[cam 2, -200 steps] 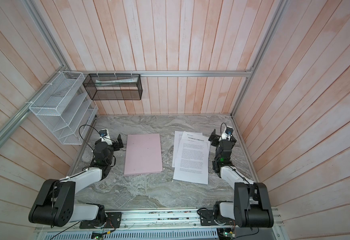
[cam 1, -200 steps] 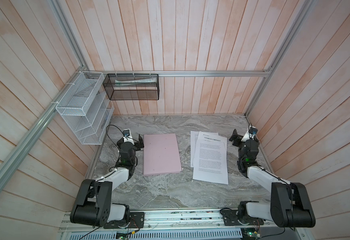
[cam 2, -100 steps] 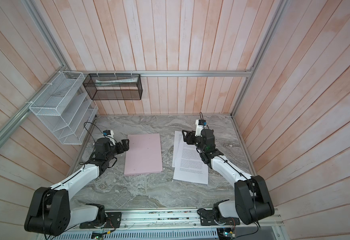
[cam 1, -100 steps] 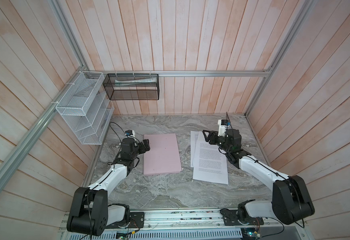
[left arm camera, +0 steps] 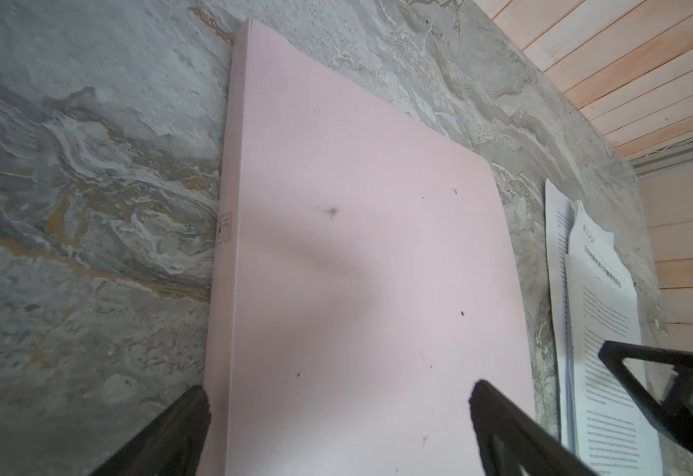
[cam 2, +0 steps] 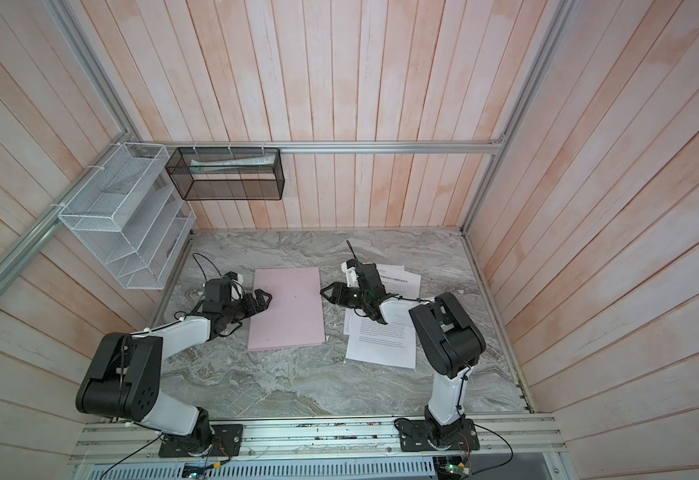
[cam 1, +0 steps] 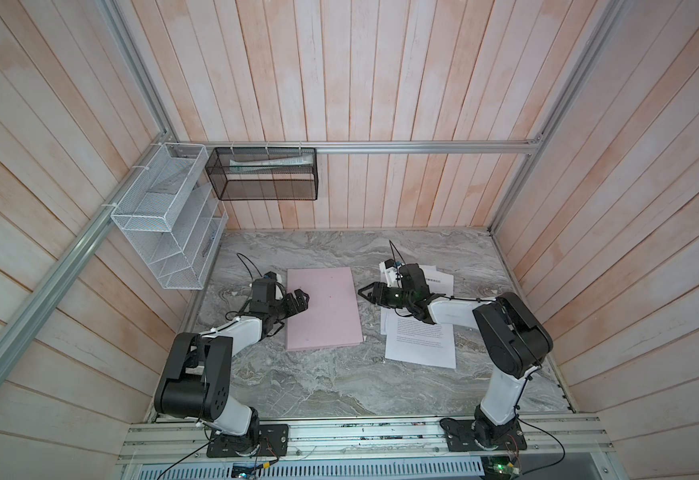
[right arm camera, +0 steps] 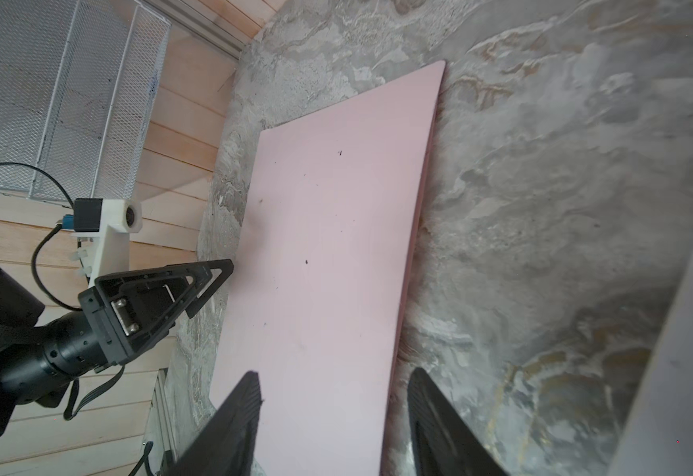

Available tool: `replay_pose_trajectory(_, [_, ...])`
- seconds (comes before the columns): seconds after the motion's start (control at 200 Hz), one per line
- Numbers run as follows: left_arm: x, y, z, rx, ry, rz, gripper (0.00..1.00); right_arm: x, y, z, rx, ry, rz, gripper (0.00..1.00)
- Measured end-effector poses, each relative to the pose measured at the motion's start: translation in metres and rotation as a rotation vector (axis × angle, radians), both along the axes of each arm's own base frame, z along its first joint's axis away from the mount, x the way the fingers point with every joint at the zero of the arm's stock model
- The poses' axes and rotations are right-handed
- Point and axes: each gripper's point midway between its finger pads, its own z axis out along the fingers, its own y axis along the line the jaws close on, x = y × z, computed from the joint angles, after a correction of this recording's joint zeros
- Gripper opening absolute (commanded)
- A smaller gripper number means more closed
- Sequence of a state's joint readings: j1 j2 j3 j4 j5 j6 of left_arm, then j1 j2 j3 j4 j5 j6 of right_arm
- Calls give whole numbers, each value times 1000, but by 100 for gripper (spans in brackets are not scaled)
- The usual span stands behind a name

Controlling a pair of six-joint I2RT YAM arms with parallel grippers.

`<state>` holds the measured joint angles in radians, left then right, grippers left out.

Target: Put the files into the folder

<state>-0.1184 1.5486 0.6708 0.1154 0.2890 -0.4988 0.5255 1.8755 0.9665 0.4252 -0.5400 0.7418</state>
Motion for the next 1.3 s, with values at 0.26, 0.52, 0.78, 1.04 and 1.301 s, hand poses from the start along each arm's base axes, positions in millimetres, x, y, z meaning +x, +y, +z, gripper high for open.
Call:
replay_pose_trajectory(0.26, [1, -8, -14, -39, 41, -27, 100, 6, 15, -31, -13, 78, 14, 56])
replay_pose_trajectory(0.52, [8, -13, -14, -59, 14, -47, 100, 1, 16, -45, -12, 129, 23, 55])
replay_pose_trajectory(0.78, [8, -18, -14, -56, 8, -63, 100, -5, 18, -39, 29, 143, 37, 51])
replay_pose_trajectory(1.04, [2, -40, -15, -30, 5, -120, 100, -18, 23, 4, 92, 87, 68, 46])
replay_pose_trajectory(1.301, [-7, -57, -11, 59, 11, -161, 100, -37, 31, 51, 164, 39, 111, 0])
